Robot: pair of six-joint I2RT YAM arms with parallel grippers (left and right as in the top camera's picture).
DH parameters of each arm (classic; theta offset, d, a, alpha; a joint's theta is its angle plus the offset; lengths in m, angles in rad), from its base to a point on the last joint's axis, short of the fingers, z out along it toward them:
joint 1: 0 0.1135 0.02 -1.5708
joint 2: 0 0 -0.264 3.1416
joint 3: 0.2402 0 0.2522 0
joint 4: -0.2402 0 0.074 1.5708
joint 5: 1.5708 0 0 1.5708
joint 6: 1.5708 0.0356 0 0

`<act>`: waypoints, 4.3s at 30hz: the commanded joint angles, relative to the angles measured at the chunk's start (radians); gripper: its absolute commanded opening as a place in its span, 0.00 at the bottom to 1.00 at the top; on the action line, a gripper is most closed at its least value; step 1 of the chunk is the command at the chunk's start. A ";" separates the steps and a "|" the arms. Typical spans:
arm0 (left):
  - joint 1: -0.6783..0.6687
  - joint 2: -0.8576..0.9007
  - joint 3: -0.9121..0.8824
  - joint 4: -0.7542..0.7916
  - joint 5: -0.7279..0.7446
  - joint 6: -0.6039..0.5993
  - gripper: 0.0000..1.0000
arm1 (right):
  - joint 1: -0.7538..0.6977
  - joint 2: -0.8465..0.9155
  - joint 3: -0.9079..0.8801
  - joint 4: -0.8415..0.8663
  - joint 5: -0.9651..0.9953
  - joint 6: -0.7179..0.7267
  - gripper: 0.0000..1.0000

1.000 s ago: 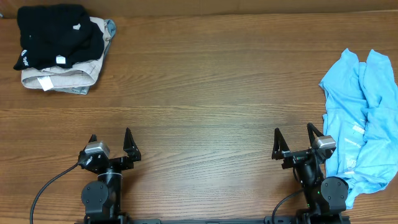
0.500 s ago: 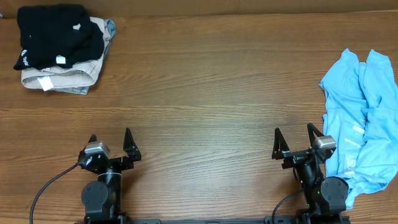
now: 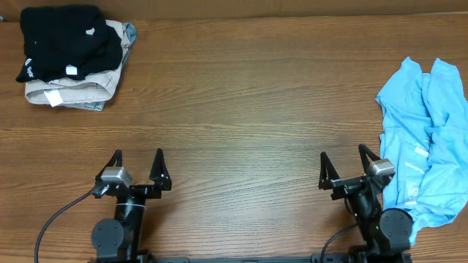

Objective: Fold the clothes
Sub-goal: 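Raise both grippers from rest and move them forward, then reach the right gripper to the blue T-shirt and grasp it, then drag the blue T-shirt with the right gripper toward table center, then reach the left gripper to the shirt's near edge and grasp it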

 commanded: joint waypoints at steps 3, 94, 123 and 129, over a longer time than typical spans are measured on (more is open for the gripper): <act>-0.002 0.059 0.180 -0.050 0.063 0.037 1.00 | 0.005 0.058 0.192 -0.015 -0.020 -0.004 1.00; -0.001 1.370 0.980 -0.578 0.104 0.119 1.00 | -0.323 1.591 1.107 -0.636 -0.222 0.175 0.04; -0.125 1.365 1.236 -0.719 0.369 0.320 0.87 | -0.082 1.592 1.267 -0.721 -0.211 0.182 0.53; -0.384 1.418 1.234 -0.719 0.185 0.388 0.90 | -0.307 1.592 1.267 -0.761 -0.206 0.129 0.66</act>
